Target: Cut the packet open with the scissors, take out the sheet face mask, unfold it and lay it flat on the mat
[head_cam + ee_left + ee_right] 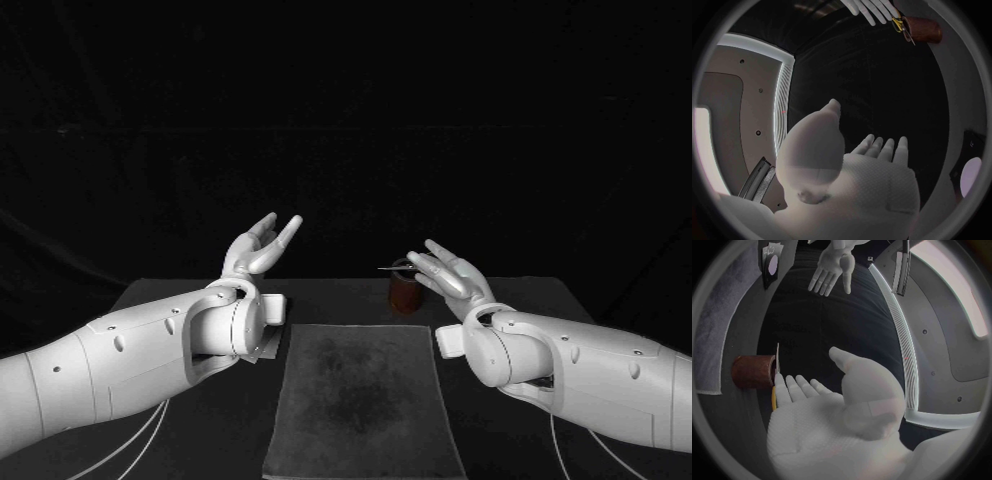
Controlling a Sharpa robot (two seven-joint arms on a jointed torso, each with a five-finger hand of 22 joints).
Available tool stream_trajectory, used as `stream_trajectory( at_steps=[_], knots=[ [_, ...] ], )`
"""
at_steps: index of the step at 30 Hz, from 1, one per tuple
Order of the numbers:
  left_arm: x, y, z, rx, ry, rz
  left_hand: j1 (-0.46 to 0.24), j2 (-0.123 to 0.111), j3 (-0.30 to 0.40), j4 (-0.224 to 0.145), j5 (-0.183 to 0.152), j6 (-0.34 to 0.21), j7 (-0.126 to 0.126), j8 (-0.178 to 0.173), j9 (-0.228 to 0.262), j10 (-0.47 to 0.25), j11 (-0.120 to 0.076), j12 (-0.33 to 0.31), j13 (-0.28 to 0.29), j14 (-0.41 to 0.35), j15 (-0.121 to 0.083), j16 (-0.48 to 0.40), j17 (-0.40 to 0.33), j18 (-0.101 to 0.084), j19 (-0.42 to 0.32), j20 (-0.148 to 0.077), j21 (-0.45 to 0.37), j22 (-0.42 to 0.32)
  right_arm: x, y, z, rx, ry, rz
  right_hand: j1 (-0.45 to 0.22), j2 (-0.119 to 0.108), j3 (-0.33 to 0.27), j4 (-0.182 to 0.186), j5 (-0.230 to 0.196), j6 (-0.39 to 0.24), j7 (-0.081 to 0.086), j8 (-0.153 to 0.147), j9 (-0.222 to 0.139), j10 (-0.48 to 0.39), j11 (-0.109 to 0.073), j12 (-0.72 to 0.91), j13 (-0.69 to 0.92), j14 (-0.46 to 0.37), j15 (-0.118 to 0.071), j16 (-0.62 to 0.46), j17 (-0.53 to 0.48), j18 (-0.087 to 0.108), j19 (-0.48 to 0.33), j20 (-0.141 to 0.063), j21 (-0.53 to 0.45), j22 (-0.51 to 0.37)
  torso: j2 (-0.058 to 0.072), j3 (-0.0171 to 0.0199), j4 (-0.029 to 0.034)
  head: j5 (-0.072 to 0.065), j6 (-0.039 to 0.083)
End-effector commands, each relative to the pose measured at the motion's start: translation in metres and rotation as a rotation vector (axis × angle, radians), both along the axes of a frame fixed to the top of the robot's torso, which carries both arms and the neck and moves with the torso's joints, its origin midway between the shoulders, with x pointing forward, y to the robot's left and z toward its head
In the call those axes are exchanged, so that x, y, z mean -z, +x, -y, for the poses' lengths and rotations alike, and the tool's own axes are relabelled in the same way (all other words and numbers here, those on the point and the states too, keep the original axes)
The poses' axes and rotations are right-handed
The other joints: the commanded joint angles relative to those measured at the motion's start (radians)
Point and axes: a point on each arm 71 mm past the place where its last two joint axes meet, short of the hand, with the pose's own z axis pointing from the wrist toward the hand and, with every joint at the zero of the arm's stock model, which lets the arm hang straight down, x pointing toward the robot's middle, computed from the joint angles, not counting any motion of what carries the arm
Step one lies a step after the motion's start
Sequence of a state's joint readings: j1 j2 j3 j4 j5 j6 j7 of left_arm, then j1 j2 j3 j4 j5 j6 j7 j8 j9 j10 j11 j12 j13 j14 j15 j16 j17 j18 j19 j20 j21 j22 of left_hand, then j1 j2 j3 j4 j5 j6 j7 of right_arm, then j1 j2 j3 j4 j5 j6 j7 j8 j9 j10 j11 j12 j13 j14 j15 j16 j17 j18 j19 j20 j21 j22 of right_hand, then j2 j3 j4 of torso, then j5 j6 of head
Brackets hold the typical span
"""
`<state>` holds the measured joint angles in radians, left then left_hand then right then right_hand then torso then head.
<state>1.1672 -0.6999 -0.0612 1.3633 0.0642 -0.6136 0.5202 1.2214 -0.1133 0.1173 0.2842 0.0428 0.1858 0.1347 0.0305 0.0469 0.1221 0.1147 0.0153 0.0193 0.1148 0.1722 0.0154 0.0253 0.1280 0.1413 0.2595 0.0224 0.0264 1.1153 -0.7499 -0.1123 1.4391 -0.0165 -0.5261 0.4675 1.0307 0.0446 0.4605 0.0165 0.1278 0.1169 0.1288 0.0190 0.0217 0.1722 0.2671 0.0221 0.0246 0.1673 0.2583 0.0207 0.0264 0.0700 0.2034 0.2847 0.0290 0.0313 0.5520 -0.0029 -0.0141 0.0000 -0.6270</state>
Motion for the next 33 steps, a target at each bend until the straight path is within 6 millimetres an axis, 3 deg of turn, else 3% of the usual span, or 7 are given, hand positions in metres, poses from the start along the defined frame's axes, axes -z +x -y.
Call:
stream_trajectory(
  at_steps=[1, 9, 11, 12, 26, 30, 33],
  knots=[
    [-0.002, 0.001, 0.005, 0.057, -0.051, 0.017, 0.046, -0.001, 0.005, 0.014, 0.007, 0.016, 0.031, 0.008, 0.003, 0.005, 0.01, 0.005, 0.002, 0.004, 0.014, 0.007, 0.002, 0.024, 0.003, 0.017, 0.007, 0.002, 0.001, 0.001, -0.011, -0.204, 0.046, -0.025, 0.023, 0.001, 0.011, -0.001, 0.004, 0.009, 0.17, 0.004, 0.002, 0.007, 0.009, 0.004, 0.001, 0.005, 0.01, 0.006, 0.001, 0.014, 0.004, 0.008, 0.005, 0.002, 0.0, 0.0, -0.0005, 0.0, 0.0],
    [-0.002, 0.001, 0.005, 0.057, -0.051, 0.017, 0.05, 0.006, 0.011, 0.013, 0.007, 0.017, 0.035, 0.008, 0.003, 0.007, 0.014, 0.006, 0.002, 0.007, 0.018, 0.007, 0.003, 0.026, 0.001, 0.018, 0.007, 0.002, 0.005, 0.004, -0.01, -0.288, 0.044, -0.047, 0.033, 0.009, 0.02, -0.013, 0.015, 0.046, 0.172, 0.015, 0.01, 0.069, 0.015, 0.014, 0.008, 0.077, 0.017, 0.024, 0.014, 0.015, 0.037, 0.01, 0.019, 0.01, 0.0, 0.0, -0.0005, 0.0, 0.0],
    [-0.002, 0.001, 0.005, 0.057, -0.051, 0.017, 0.052, 0.009, 0.014, 0.013, 0.006, 0.019, 0.038, 0.009, 0.004, 0.009, 0.017, 0.006, 0.002, 0.008, 0.019, 0.008, 0.003, 0.027, 0.001, 0.019, 0.007, 0.003, 0.005, 0.004, -0.01, -0.294, 0.044, -0.049, 0.038, 0.01, 0.027, -0.021, 0.029, 0.083, 0.173, 0.027, 0.018, 0.127, 0.015, 0.022, 0.013, 0.138, 0.014, 0.04, 0.024, 0.016, 0.065, 0.008, 0.031, 0.016, 0.0, 0.0, -0.0005, 0.0, 0.0],
    [-0.002, -0.002, 0.003, 0.082, -0.072, 0.012, 0.052, 0.009, 0.014, 0.013, 0.006, 0.019, 0.038, 0.009, 0.004, 0.009, 0.017, 0.006, 0.002, 0.008, 0.019, 0.008, 0.003, 0.027, 0.001, 0.019, 0.007, 0.003, -0.005, -0.003, 0.004, -0.238, 0.038, 0.02, 0.04, 0.009, 0.029, -0.024, 0.037, 0.095, 0.173, 0.03, 0.021, 0.145, 0.015, 0.024, 0.014, 0.158, 0.011, 0.045, 0.028, 0.018, 0.077, 0.008, 0.037, 0.018, 0.011, 0.0008, 0.0006, -0.007, 0.005],
    [-0.003, -0.005, -0.002, 0.086, -0.079, 0.005, 0.054, 0.019, 0.021, 0.013, 0.006, 0.029, 0.046, 0.012, 0.007, 0.02, 0.025, 0.008, 0.004, 0.016, 0.023, 0.01, 0.005, 0.029, 0.005, 0.023, 0.01, 0.005, -0.015, -0.016, 0.017, -0.216, 0.033, 0.071, 0.047, 0.007, 0.054, -0.048, 0.063, 0.214, 0.173, 0.065, 0.046, 0.326, 0.001, 0.034, 0.024, 0.344, -0.01, 0.089, 0.054, 0.038, 0.15, 0.007, 0.071, 0.03, 0.013, 0.0015, -0.0003, -0.017, 0.01],
    [-0.003, -0.006, -0.003, 0.094, -0.088, 0.004, 0.059, 0.025, 0.027, 0.012, 0.006, 0.039, 0.052, 0.015, 0.01, 0.032, 0.031, 0.009, 0.005, 0.03, 0.027, 0.014, 0.009, 0.03, 0.011, 0.026, 0.014, 0.006, -0.015, -0.016, 0.023, -0.211, 0.02, 0.077, 0.059, 0.0, 0.065, -0.067, 0.051, 0.283, 0.17, 0.085, 0.059, 0.428, -0.007, 0.042, 0.03, 0.439, -0.02, 0.111, 0.067, 0.051, 0.23, 0.005, 0.103, 0.043, 0.013, 0.0013, 0.0006, -0.021, 0.011],
    [-0.003, -0.008, -0.003, 0.101, -0.101, 0.003, 0.071, 0.037, 0.037, 0.011, 0.006, 0.068, 0.063, 0.025, 0.017, 0.068, 0.043, 0.016, 0.01, 0.067, 0.039, 0.024, 0.018, 0.025, 0.025, 0.031, 0.021, 0.01, -0.014, -0.015, 0.026, -0.217, -0.005, 0.082, 0.1, -0.022, 0.081, -0.113, 0.013, 0.395, 0.168, 0.12, 0.082, 0.608, -0.019, 0.07, 0.041, 0.613, -0.042, 0.162, 0.093, 0.073, 0.413, 0.004, 0.176, 0.075, 0.011, 0.0008, 0.0008, -0.021, 0.012]
  ],
)
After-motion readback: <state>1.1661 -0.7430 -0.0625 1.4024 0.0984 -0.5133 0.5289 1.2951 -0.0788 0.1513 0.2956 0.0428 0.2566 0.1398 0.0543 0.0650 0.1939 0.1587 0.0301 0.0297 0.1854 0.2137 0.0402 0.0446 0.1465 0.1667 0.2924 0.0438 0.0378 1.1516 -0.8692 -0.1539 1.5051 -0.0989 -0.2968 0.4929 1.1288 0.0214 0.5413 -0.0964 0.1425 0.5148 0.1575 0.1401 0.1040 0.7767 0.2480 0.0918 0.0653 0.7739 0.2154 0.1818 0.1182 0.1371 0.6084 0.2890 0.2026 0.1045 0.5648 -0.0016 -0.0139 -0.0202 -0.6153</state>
